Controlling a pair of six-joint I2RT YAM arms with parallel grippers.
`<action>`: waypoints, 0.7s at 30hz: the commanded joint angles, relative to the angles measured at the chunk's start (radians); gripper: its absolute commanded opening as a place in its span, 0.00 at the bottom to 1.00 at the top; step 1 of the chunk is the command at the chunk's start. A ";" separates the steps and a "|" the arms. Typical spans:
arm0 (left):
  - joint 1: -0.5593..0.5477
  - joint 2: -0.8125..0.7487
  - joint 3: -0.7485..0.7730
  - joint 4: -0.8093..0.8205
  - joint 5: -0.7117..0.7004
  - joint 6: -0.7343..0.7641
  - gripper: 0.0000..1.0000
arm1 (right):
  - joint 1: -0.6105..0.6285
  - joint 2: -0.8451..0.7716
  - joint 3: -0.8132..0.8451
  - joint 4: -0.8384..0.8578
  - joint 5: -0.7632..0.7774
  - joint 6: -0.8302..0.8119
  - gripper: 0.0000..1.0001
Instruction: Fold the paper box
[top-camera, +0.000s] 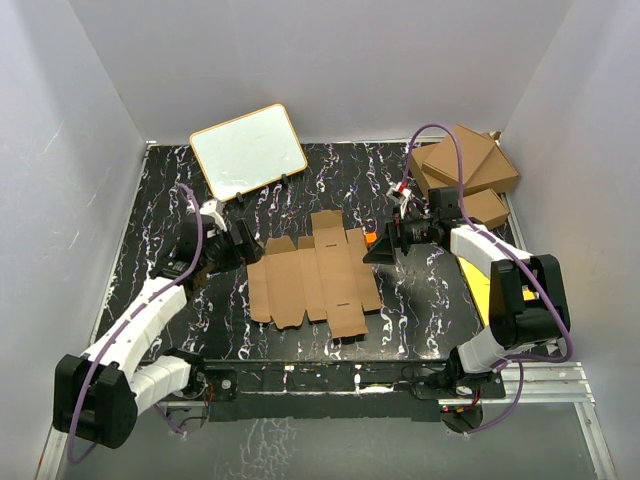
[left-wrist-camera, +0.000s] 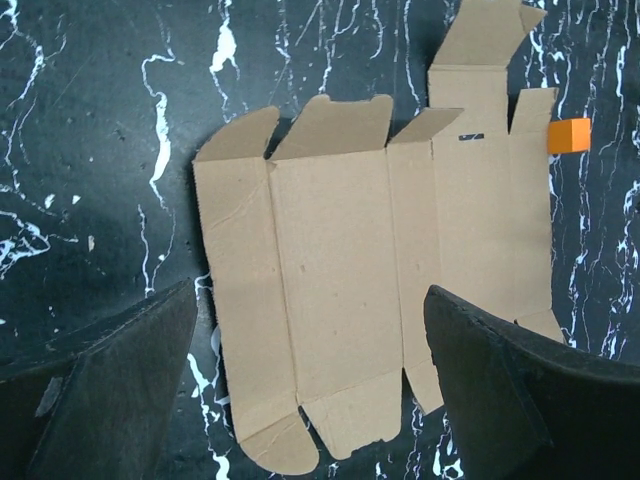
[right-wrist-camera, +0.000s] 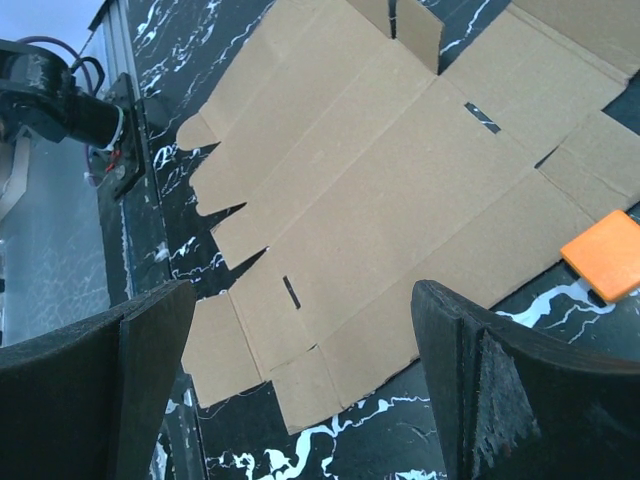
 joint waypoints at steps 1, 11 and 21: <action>0.030 -0.028 -0.013 -0.067 0.032 -0.020 0.93 | 0.004 -0.009 0.002 0.077 0.025 0.015 0.98; 0.071 -0.036 -0.063 -0.036 0.070 -0.049 0.90 | 0.005 -0.037 0.000 0.082 0.013 0.024 0.98; 0.088 -0.020 -0.085 0.004 0.107 -0.087 0.89 | 0.004 -0.071 -0.015 0.098 -0.028 0.018 0.98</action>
